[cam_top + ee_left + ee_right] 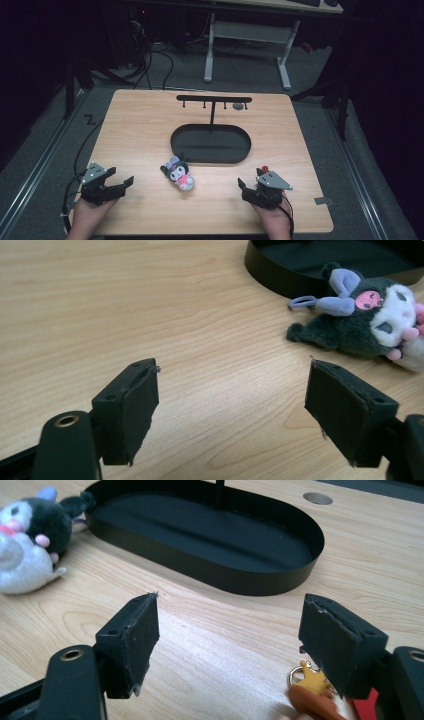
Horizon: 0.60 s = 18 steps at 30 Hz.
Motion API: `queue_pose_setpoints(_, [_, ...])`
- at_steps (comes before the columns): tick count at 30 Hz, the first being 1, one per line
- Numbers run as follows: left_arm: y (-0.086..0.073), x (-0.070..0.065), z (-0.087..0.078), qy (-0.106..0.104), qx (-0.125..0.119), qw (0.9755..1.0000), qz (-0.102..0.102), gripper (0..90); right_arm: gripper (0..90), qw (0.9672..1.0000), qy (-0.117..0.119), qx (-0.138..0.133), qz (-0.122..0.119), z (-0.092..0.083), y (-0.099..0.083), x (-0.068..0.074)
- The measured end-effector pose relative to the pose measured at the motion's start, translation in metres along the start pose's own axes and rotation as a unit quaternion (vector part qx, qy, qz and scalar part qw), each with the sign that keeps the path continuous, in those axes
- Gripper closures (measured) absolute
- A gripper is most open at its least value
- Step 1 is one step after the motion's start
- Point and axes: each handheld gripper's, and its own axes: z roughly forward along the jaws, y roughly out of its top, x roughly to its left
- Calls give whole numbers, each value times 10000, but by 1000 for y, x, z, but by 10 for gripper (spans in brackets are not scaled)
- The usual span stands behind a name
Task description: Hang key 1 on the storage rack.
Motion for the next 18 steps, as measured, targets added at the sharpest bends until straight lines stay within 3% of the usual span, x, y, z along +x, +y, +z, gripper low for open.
queue_pose_setpoints(5, [1, -5, 9, -12, 123, 9998, 179, 221, 230, 9999, 61, 107, 5, 1, -6, -2])
queue_pose_setpoints(9, [1, -9, 12, 4, 170, 9992, 373, 220, 225, 9999, 69, 28, 146, 0, -8, -5])
queue_pose_setpoints(12, [5, -11, 13, 26, 102, 9988, 474, 221, 225, 9996, 112, 67, 247, -1, -11, -7])
queue_pose_setpoints(18, [9, -12, 17, -80, -8, 9983, 584, 226, 225, 9997, 68, 186, 166, -6, -16, -7])
